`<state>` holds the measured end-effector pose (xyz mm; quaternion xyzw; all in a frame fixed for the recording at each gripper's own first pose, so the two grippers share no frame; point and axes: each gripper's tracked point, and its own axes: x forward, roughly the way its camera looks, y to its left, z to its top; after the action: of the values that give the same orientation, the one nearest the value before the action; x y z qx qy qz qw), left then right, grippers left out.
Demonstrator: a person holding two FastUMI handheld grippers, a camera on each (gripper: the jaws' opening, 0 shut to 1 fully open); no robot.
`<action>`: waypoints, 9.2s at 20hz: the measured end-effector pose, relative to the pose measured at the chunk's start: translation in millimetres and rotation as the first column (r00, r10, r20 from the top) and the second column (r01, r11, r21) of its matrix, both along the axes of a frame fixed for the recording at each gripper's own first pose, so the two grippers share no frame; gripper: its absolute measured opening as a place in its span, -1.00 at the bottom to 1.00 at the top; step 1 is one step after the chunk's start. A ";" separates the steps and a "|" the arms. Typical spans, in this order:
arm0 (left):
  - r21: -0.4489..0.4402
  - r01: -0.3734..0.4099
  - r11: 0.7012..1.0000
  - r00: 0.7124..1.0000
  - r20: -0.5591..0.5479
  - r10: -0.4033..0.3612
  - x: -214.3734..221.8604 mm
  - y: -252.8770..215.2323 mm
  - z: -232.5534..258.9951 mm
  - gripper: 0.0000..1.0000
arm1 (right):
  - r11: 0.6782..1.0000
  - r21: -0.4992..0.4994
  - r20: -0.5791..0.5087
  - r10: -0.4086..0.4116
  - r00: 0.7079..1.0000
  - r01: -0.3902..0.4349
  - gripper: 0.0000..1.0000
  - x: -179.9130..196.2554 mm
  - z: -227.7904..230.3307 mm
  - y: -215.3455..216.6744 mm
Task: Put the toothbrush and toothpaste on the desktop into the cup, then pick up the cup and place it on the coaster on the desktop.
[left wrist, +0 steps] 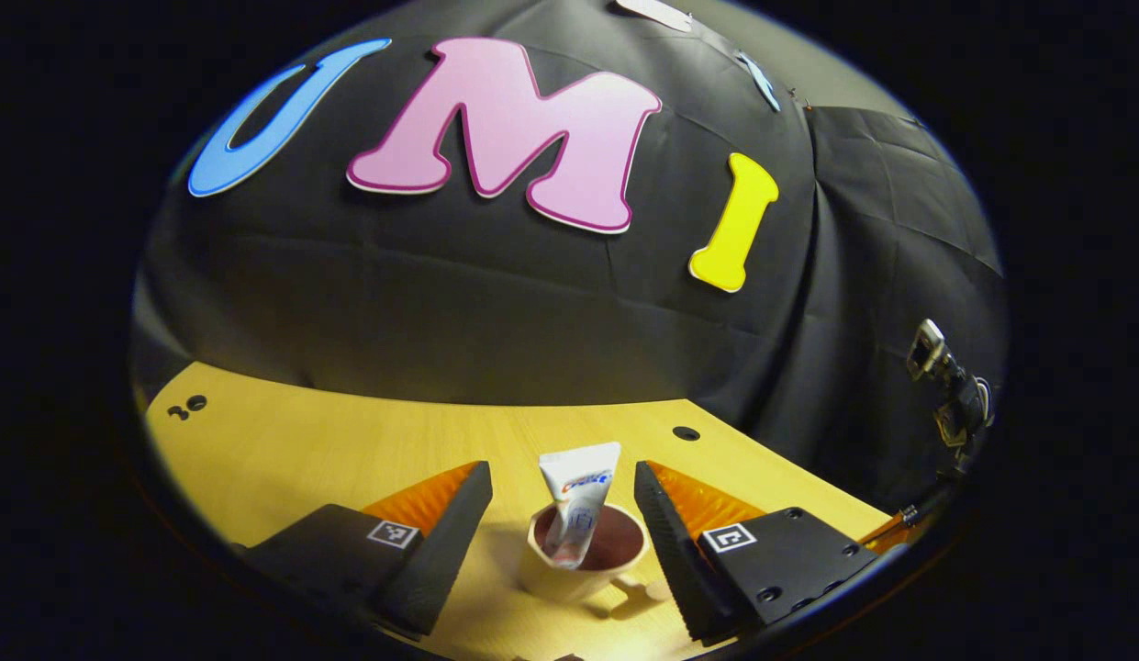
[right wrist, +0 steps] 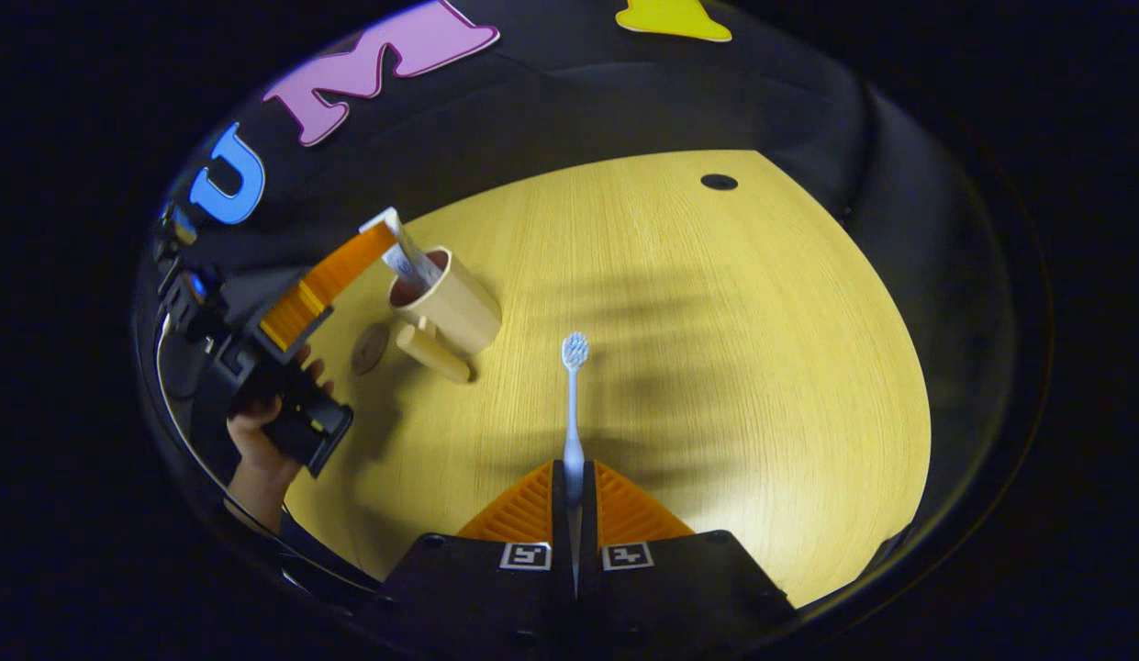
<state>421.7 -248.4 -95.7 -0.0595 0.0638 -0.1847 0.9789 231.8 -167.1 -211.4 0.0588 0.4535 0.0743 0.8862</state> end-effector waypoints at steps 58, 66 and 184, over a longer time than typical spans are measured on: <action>-0.014 -0.326 0.945 0.891 -0.340 0.302 -214.6 114.2 -73.8 0.94 | 0.971 0.053 0.433 0.190 0.881 -0.235 0.95 120.2 67.3 135.8; 0.002 -0.402 0.916 0.844 -0.386 0.371 -249.3 154.1 -86.4 0.94 | 0.977 -0.075 0.230 0.212 0.950 -0.200 0.96 120.8 44.2 126.2; 0.018 -0.343 0.939 0.925 -0.168 0.341 -239.1 206.9 72.2 0.94 | 0.999 0.023 0.346 0.023 0.938 -0.033 0.97 4.5 135.9 172.1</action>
<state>182.5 -41.6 -23.5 -0.0909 0.1336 -0.0061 0.9868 236.4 4.9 -75.5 0.0508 0.2906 0.1023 0.9500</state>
